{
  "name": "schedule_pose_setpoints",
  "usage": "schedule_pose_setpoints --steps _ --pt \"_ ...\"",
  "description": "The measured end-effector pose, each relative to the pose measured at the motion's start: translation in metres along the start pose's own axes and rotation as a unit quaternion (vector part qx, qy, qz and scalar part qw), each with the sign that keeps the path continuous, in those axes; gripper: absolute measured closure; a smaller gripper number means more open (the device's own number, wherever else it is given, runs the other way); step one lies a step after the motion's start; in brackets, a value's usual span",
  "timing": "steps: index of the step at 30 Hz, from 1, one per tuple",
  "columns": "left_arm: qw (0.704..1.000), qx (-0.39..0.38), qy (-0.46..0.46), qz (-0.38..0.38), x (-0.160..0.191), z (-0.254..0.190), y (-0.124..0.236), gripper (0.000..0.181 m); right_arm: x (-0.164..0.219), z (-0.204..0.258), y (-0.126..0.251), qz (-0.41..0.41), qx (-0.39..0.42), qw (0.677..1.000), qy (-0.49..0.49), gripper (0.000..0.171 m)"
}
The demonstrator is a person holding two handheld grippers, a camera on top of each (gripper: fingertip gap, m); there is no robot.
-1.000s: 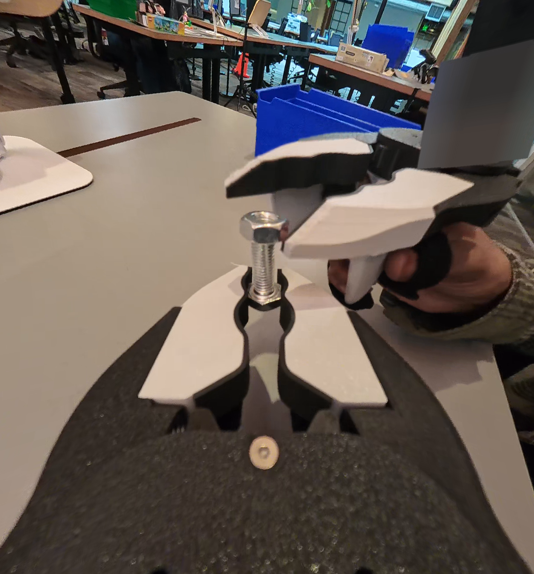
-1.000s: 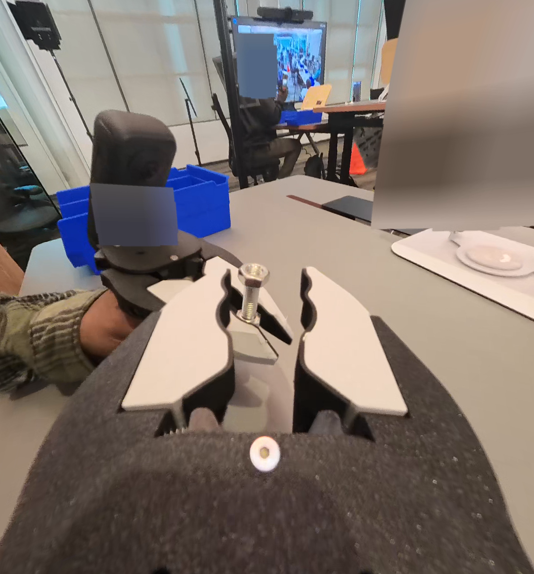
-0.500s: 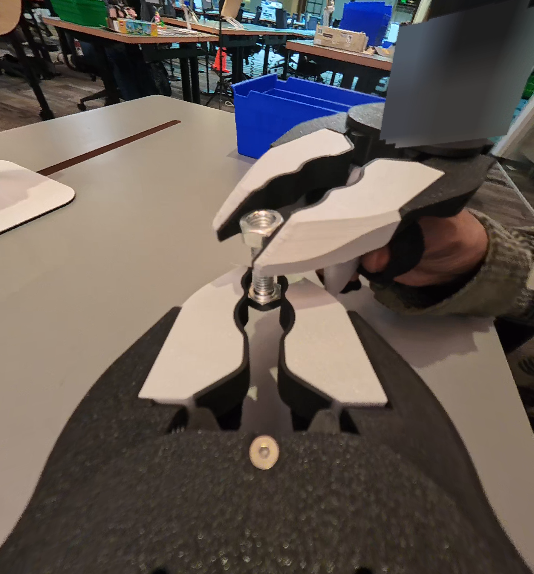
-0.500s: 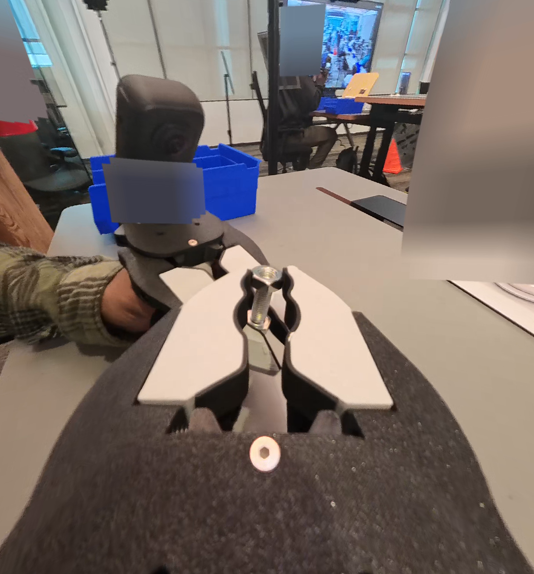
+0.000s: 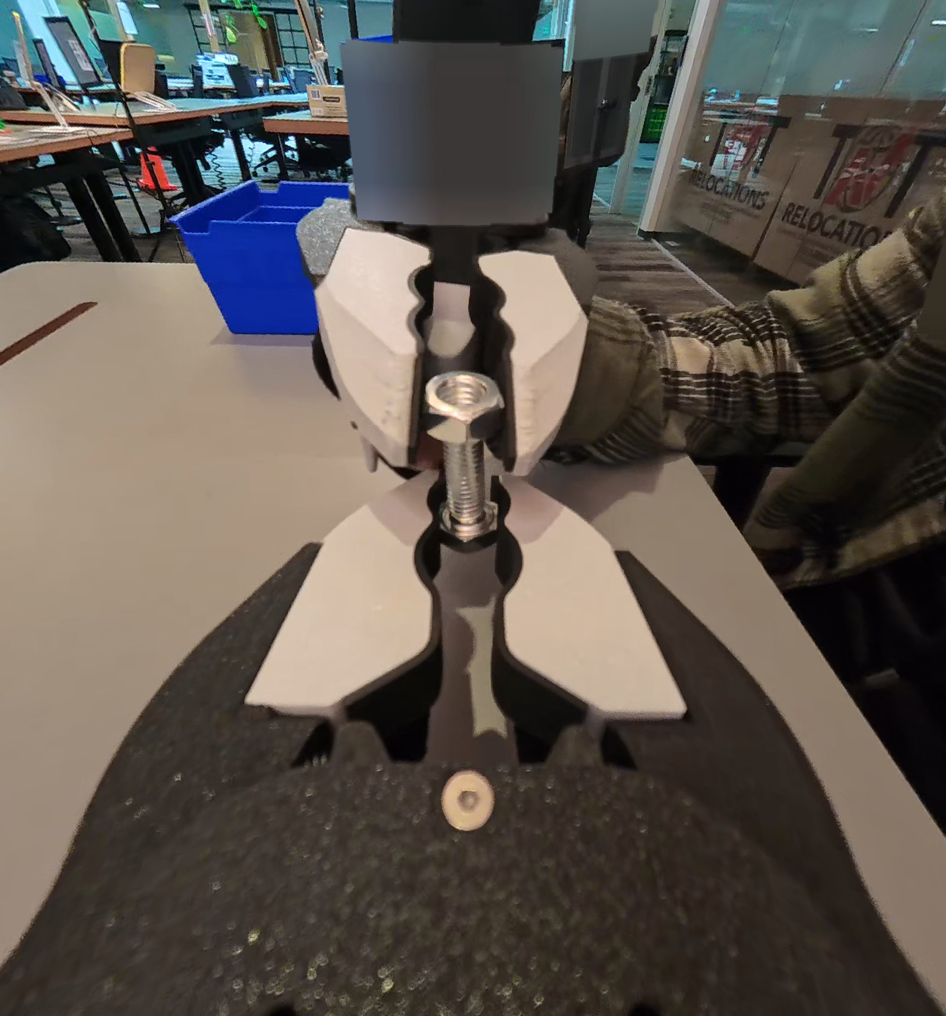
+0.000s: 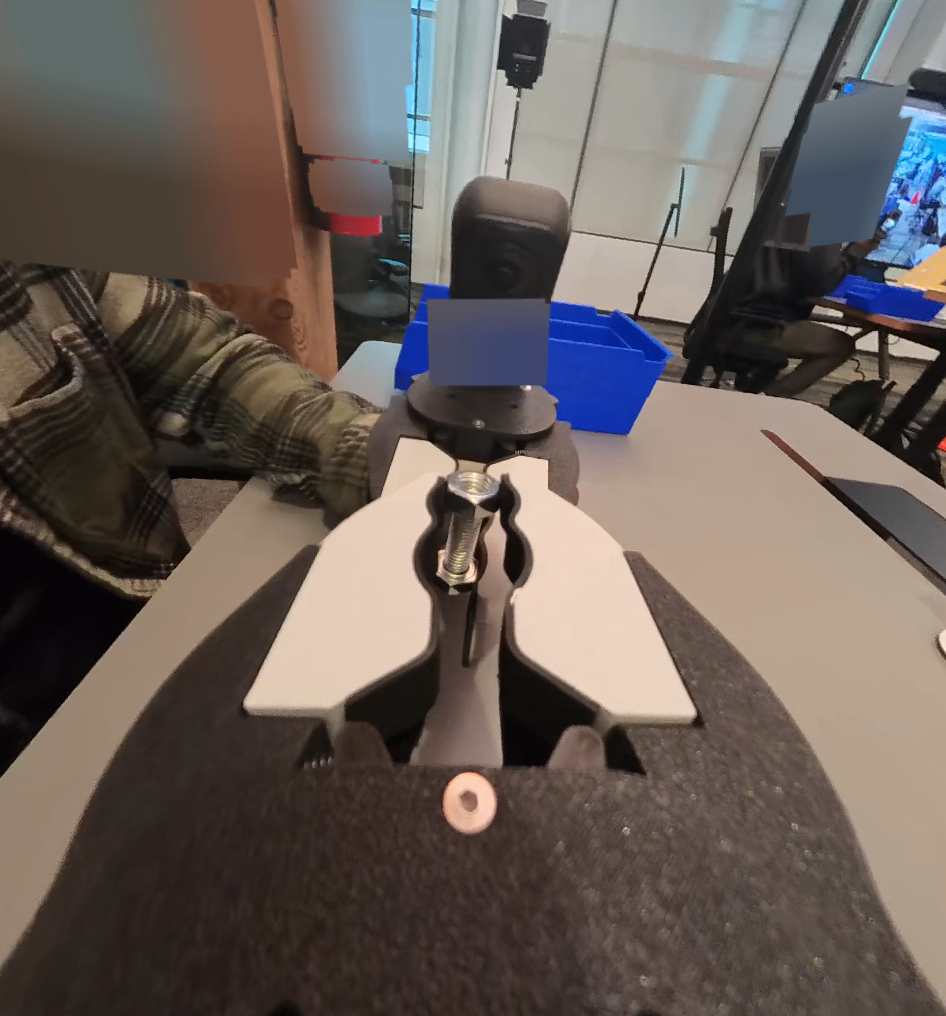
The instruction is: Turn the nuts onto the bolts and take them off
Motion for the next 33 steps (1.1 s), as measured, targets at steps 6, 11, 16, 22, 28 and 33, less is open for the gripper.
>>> schedule_pose_setpoints --steps 6,11,16,22,28,33 --pt "1.0 -0.005 -0.004 0.0 -0.001 0.0 0.0 0.167 0.0 -0.002 0.002 -0.013 -0.002 1.0 -0.01 0.15" --pt "1.0 -0.009 -0.008 0.002 -0.001 -0.001 -0.001 0.167 -0.001 -0.004 0.003 -0.021 0.006 1.0 -0.013 0.144" --pt "1.0 -0.018 -0.003 0.011 0.002 0.001 -0.003 0.167 -0.002 -0.005 0.003 -0.023 0.013 1.0 -0.015 0.139" --pt "0.999 -0.045 -0.006 0.006 0.001 0.006 -0.001 0.167 -0.002 -0.009 0.004 -0.026 0.028 0.999 -0.022 0.128" --pt "0.991 -0.135 -0.018 0.013 -0.001 0.025 0.011 0.166 -0.008 -0.022 0.013 -0.055 0.094 0.992 -0.068 0.134" --pt "0.982 -0.181 -0.034 0.034 0.003 0.032 0.014 0.166 0.004 -0.035 0.014 -0.067 0.144 0.973 -0.168 0.134"
Point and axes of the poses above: each gripper's, where its closed fingertips meet, y back along the fingers, x out of its underside, z = x × y across the jaws, the point moved 5 cm from there along y, back along the fingers, and after that the axes turned 12 degrees about -z, right-handed, at the moved point
